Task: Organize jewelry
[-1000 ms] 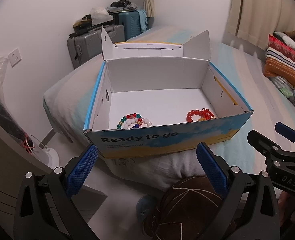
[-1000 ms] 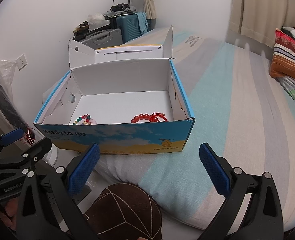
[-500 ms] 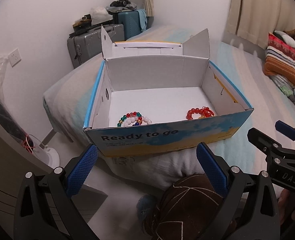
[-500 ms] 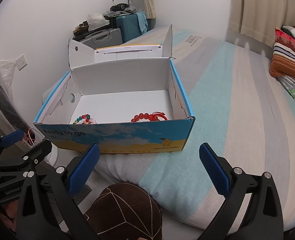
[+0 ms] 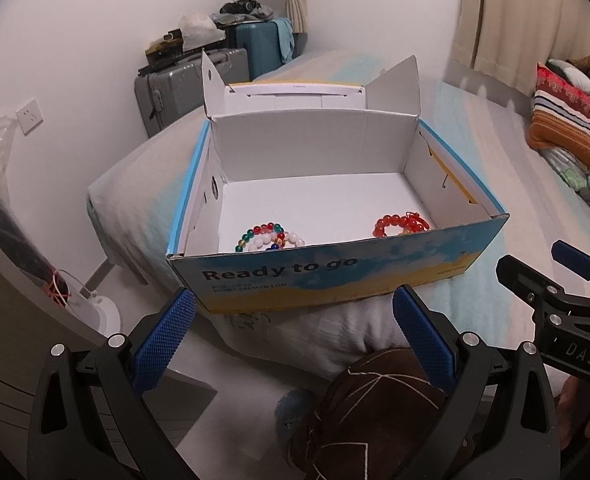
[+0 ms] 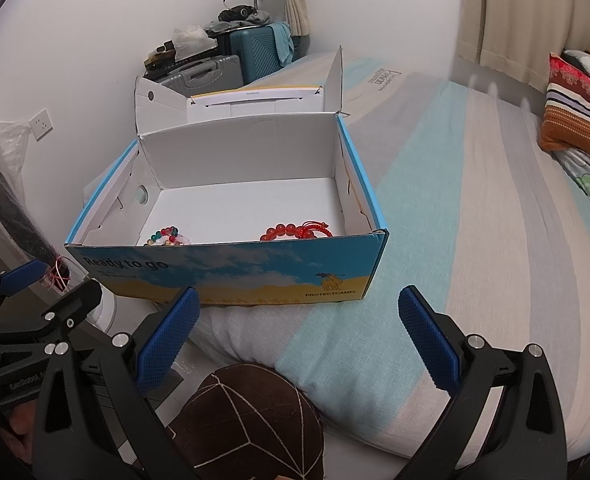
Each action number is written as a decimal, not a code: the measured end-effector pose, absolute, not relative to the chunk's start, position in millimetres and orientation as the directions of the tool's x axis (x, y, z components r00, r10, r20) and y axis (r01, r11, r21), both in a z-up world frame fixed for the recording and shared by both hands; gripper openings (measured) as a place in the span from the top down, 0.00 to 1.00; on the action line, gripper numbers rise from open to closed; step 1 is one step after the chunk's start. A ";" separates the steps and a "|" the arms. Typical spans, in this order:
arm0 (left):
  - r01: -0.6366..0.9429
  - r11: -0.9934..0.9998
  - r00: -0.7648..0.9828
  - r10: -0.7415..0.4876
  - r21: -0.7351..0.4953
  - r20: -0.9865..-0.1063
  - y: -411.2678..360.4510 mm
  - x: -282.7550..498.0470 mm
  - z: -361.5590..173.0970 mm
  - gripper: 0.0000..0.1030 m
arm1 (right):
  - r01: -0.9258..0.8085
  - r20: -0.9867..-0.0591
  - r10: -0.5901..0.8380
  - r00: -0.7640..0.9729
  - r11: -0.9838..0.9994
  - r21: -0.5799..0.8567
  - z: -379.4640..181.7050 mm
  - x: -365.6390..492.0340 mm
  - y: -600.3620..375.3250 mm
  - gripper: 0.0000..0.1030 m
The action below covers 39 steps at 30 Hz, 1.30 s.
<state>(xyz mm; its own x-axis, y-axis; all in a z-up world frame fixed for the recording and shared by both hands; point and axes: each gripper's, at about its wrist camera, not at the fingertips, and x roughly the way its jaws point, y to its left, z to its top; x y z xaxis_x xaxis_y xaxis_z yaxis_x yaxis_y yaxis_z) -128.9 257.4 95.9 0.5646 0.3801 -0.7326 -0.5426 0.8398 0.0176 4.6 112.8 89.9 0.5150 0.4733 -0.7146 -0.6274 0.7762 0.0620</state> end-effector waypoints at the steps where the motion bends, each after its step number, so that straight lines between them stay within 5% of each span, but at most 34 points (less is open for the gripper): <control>1: -0.545 0.838 0.566 0.379 0.013 -0.732 258.1 -129.3 96.0 0.06 | -0.627 -0.714 0.474 0.515 0.776 0.062 89.8 4.6 112.7 0.07; 39: -0.557 0.830 0.557 0.385 0.012 -0.736 260.7 -128.2 94.7 0.06 | -0.625 -0.716 0.471 0.515 0.778 0.062 87.7 4.6 113.2 0.07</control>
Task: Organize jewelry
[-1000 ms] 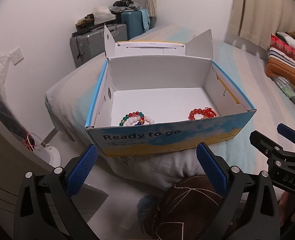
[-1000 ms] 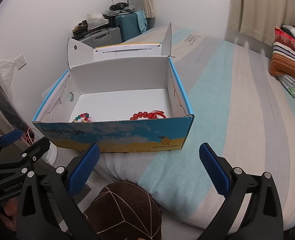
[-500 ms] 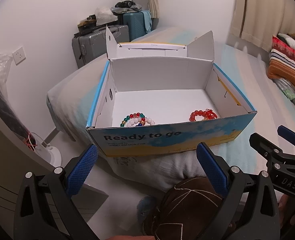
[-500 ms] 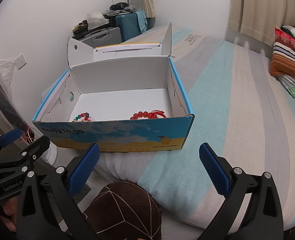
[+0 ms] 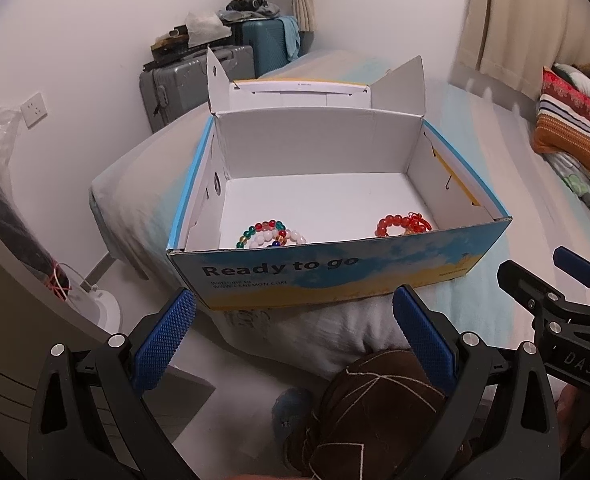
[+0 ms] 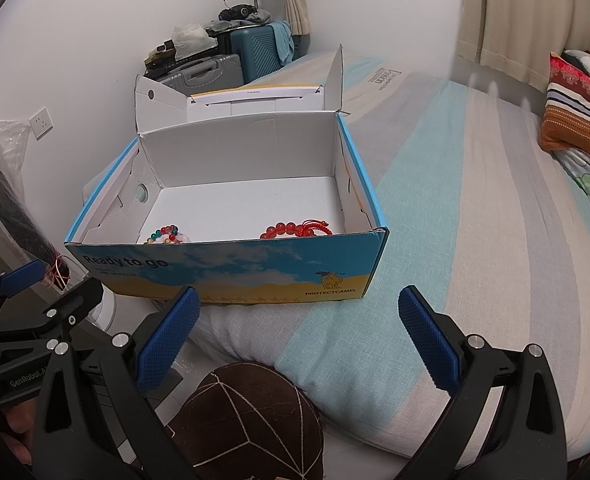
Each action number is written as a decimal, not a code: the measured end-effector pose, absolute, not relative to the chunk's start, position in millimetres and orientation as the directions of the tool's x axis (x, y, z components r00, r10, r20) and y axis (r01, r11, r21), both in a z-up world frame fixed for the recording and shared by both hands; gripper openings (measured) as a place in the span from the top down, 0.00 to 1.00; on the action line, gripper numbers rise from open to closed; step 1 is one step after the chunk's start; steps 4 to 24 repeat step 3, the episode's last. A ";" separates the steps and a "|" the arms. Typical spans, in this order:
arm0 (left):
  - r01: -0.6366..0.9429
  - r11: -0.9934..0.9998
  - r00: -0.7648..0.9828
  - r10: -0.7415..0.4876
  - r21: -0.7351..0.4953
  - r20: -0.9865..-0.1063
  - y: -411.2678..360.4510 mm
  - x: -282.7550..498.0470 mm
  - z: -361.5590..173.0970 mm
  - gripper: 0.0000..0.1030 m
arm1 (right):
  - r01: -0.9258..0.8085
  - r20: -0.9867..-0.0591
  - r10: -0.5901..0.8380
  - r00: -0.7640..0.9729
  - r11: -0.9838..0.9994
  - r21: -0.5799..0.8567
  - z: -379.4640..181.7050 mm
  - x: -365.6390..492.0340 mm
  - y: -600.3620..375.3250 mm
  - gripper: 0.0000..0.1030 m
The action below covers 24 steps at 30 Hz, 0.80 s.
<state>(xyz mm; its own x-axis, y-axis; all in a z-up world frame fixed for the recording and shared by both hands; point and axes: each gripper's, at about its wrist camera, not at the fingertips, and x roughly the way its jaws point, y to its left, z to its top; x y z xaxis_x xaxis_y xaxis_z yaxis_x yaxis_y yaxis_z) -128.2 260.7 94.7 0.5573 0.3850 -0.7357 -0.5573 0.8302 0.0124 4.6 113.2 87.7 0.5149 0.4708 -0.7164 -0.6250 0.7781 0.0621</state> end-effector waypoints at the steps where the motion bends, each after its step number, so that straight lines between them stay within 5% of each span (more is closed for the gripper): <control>1: -0.557 0.830 0.558 0.389 0.017 -0.733 260.5 -127.7 94.6 0.06 | -0.625 -0.716 0.471 0.515 0.778 0.062 87.8 4.6 113.3 0.07; 24: -0.554 0.832 0.557 0.390 0.021 -0.734 260.1 -126.3 93.3 0.06 | -0.623 -0.717 0.470 0.515 0.779 0.063 87.6 4.7 113.6 0.07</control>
